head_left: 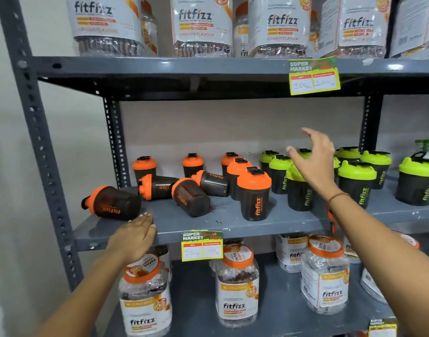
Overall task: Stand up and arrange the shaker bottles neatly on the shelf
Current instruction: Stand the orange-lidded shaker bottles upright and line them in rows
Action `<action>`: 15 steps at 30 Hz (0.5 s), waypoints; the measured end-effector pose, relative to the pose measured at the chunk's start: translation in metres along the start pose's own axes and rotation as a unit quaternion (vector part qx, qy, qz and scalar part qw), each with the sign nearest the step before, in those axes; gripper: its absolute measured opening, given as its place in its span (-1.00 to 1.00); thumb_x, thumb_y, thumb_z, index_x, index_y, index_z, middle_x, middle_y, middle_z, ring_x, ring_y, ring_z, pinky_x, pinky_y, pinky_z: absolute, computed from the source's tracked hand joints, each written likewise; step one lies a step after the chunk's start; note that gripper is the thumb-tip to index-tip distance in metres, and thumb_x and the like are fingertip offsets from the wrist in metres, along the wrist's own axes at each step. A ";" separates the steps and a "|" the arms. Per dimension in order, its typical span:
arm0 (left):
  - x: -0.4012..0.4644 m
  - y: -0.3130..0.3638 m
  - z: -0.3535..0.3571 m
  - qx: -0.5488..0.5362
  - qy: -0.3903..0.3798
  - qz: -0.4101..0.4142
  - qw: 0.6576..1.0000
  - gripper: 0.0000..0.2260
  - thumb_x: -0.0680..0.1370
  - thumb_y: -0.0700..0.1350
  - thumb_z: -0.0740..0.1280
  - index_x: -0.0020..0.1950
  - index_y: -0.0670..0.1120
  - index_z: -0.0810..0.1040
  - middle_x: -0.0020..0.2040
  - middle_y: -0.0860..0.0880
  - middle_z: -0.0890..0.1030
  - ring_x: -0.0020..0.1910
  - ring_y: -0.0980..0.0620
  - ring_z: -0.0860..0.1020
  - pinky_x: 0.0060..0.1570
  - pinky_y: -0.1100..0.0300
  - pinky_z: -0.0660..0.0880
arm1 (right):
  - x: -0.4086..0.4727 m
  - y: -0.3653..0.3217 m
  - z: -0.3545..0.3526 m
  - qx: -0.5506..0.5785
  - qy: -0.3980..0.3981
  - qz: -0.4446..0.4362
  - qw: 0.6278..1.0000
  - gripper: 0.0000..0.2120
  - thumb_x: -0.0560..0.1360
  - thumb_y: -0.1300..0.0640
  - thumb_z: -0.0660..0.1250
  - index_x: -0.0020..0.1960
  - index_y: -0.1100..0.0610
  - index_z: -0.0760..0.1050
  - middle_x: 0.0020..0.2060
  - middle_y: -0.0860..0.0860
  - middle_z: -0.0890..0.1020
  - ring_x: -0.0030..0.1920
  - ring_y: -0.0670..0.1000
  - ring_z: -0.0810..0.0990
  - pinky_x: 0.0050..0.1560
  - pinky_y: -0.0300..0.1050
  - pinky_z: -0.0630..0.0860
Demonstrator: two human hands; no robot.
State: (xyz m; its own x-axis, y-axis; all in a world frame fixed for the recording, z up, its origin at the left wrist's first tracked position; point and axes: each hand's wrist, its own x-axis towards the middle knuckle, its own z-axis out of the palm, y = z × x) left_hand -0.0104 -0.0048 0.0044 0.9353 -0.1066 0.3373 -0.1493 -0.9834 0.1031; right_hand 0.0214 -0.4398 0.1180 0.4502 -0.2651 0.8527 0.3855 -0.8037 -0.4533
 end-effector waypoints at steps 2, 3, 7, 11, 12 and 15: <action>0.000 0.001 -0.001 0.006 0.000 -0.001 1.000 -0.53 0.65 0.04 -0.05 0.52 -0.11 0.16 0.54 -0.08 0.19 0.50 0.02 0.16 0.44 0.12 0.09 | 0.015 -0.035 0.007 0.008 0.011 -0.049 0.999 -0.52 0.48 -0.09 0.34 0.35 0.05 0.46 0.25 0.06 0.52 0.29 0.09 0.44 0.25 -0.19 0.19; 0.000 0.003 -0.002 0.008 -0.001 0.001 1.000 -0.54 0.65 0.03 -0.04 0.52 -0.11 0.17 0.53 -0.08 0.20 0.50 0.01 0.17 0.44 0.12 0.10 | 0.021 -0.052 0.012 0.011 0.006 -0.069 0.998 -0.54 0.47 -0.08 0.33 0.33 0.04 0.47 0.22 0.05 0.53 0.26 0.09 0.46 0.24 -0.20 0.20; -0.001 0.004 -0.003 0.006 0.000 0.004 1.000 -0.54 0.64 0.03 -0.04 0.51 -0.11 0.20 0.52 -0.09 0.23 0.49 -0.01 0.20 0.43 0.09 0.15 | 0.042 -0.121 0.051 -0.024 -0.084 -0.142 0.986 -0.54 0.43 -0.12 0.29 0.29 0.00 0.49 0.18 0.04 0.57 0.25 0.12 0.47 0.24 -0.01 0.39; -0.002 0.002 -0.002 0.012 0.016 0.003 1.000 -0.54 0.63 0.03 -0.05 0.49 -0.11 0.23 0.50 -0.10 0.27 0.46 -0.03 0.25 0.40 0.08 0.19 | 0.054 -0.159 0.110 -0.113 -0.268 -0.134 0.947 -0.46 0.34 -0.14 0.32 0.29 -0.04 0.50 0.25 0.09 0.58 0.29 0.18 0.52 0.27 0.15 0.48; -0.002 0.002 -0.002 0.013 0.020 0.003 1.000 -0.52 0.62 0.05 -0.07 0.49 -0.11 0.24 0.50 -0.10 0.28 0.45 -0.03 0.26 0.40 0.08 0.20 | 0.054 -0.162 0.125 -0.141 -0.310 -0.126 0.932 -0.46 0.35 -0.12 0.37 0.32 -0.04 0.50 0.28 0.10 0.57 0.30 0.18 0.52 0.28 0.14 0.48; 0.000 0.001 0.001 0.010 0.026 0.004 1.000 -0.52 0.63 0.06 -0.07 0.50 -0.10 0.21 0.51 -0.08 0.26 0.47 -0.01 0.24 0.42 0.09 0.16 | 0.047 -0.157 0.166 -0.234 -0.400 -0.103 0.880 -0.42 0.43 0.00 0.45 0.42 -0.03 0.42 0.36 0.10 0.51 0.36 0.17 0.47 0.33 0.09 0.44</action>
State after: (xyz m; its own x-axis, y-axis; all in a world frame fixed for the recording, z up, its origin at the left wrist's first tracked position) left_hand -0.0105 -0.0062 0.0032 0.9162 -0.1066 0.3864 -0.1494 -0.9854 0.0823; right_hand 0.1153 -0.2375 0.1865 0.9048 0.2220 0.3633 0.2361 -0.9717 0.0057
